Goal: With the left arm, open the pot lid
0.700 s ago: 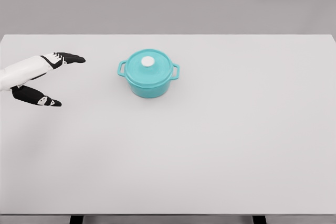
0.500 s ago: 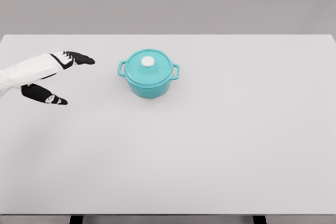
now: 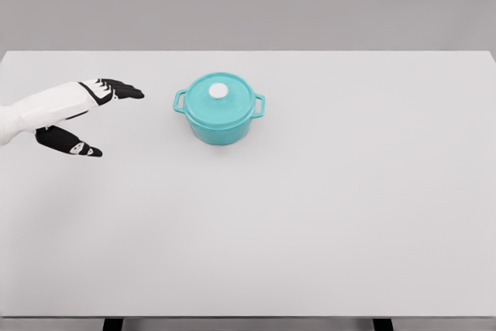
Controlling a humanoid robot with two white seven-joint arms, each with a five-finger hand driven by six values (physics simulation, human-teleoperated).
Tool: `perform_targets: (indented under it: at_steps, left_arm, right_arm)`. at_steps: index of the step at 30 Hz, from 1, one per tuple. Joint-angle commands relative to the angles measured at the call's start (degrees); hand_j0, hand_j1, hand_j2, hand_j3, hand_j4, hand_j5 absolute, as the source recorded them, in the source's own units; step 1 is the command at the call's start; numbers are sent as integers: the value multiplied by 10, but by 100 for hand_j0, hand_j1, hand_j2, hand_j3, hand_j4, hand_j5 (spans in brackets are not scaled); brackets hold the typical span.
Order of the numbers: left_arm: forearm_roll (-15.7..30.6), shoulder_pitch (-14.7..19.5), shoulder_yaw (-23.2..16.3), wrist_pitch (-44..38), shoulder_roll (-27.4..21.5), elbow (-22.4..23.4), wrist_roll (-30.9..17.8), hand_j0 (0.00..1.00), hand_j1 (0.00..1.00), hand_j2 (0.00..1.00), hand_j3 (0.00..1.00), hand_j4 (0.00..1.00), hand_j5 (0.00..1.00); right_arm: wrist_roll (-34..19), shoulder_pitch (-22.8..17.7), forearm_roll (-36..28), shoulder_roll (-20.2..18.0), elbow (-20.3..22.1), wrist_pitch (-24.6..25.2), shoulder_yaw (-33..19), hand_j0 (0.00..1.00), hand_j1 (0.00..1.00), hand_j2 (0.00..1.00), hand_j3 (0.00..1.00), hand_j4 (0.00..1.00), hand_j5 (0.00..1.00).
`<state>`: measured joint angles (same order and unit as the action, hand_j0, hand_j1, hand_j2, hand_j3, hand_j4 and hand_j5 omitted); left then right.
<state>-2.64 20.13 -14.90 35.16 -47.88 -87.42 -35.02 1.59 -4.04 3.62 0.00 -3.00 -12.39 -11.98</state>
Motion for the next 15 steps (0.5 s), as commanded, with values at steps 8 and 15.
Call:
perform_targets:
  at_steps: [8, 15]
  left_arm:
    - [-116, 44, -7, -2, 81, -57, 0, 100, 100, 100, 100, 100, 100]
    - [-170, 95, -49, -2, 82, -59, 0, 100, 100, 100, 100, 100, 100]
  right_arm:
    - [0, 0, 0, 0, 0, 0, -1, 100, 100, 100, 100, 100, 100]
    - [0, 0, 0, 0, 0, 0, -1, 100, 100, 100, 100, 100, 100]
